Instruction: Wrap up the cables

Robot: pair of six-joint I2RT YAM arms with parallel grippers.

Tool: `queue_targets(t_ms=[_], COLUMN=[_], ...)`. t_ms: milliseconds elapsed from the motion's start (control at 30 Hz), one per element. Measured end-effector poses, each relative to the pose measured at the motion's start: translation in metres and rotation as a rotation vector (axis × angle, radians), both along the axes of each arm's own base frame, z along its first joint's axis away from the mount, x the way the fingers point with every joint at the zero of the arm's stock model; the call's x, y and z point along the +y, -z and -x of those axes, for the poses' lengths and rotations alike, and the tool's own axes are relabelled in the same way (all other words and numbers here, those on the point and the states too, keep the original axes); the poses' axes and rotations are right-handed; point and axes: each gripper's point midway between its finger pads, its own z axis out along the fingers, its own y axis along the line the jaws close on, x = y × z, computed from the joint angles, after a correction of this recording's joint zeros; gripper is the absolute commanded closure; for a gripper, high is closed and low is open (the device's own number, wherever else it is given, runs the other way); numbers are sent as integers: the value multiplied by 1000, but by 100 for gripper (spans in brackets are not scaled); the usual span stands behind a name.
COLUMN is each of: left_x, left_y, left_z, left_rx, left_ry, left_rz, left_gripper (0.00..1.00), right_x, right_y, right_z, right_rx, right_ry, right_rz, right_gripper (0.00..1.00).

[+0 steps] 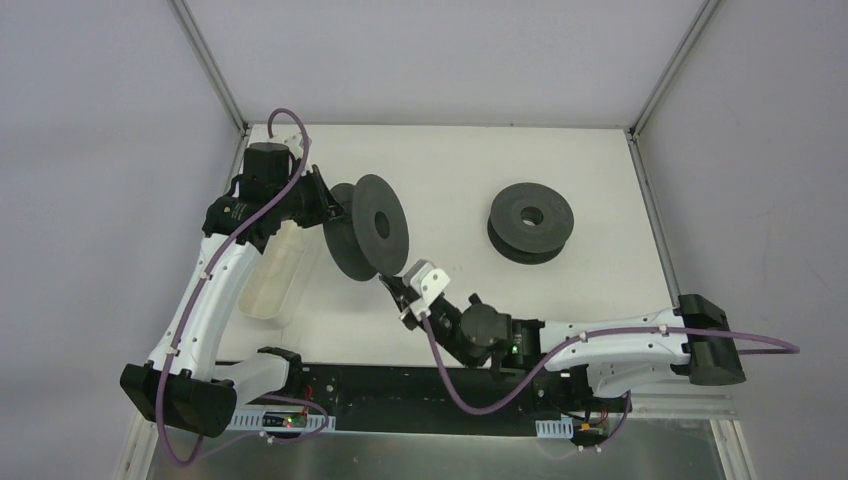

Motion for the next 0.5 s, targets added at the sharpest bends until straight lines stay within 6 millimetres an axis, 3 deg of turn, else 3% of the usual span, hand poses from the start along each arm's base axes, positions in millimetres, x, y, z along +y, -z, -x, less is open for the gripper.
queue_targets(t_ms=[167, 267, 367, 500], left_x=[-5, -8, -10, -8], left_y=[16, 24, 25, 24], left_z=[6, 10, 11, 8], left_rx=[-14, -17, -23, -35], left_ry=[46, 75, 87, 80], left_rz=[-84, -134, -150, -160], left_gripper=[100, 100, 100, 100], right_x=[9, 13, 21, 34], right_y=[-60, -83, -92, -84], right_z=[-22, -30, -30, -28], right_rx=[69, 110, 144, 180], right_ry=[-23, -47, -75, -97], right_rz=[-156, -204, -216, -187], right_gripper=[100, 100, 100, 100])
